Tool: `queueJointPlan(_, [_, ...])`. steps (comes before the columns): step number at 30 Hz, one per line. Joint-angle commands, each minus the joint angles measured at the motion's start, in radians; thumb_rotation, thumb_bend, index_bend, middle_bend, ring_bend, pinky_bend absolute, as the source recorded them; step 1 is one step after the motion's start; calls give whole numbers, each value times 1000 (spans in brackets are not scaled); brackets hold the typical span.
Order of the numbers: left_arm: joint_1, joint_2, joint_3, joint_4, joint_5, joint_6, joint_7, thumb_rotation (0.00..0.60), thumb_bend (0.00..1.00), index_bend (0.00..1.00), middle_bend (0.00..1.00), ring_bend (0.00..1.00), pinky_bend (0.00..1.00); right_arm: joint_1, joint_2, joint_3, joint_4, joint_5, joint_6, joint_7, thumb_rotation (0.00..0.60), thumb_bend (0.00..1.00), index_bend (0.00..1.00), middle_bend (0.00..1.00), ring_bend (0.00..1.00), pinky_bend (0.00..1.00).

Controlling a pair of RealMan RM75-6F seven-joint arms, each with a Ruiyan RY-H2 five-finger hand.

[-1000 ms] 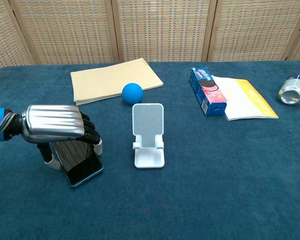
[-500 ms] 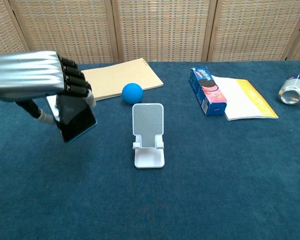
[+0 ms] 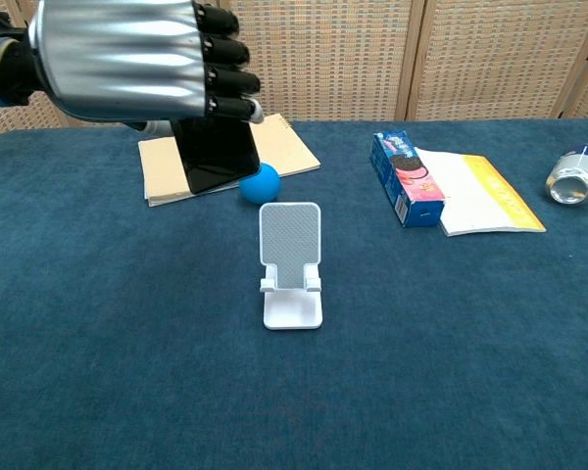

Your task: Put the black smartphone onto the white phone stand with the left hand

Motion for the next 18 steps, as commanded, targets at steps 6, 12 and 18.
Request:
queueJointPlan(6, [-96, -11, -13, -108, 38, -221, 140, 600, 0, 596, 523, 514, 382, 0, 5, 2, 7, 9, -8, 18, 600, 0, 0, 0, 0, 0])
queueJointPlan(12, [-135, -58, -7, -115, 46, -306, 151, 600, 0, 586, 508, 498, 367, 2, 6, 4, 9, 15, -16, 27, 600, 0, 0, 0, 0, 0])
queueJointPlan(18, [-158, -95, 1, -98, 50, -347, 157, 600, 0, 586, 508, 498, 367, 5, 9, 7, 13, 25, -24, 37, 600, 0, 0, 0, 0, 0])
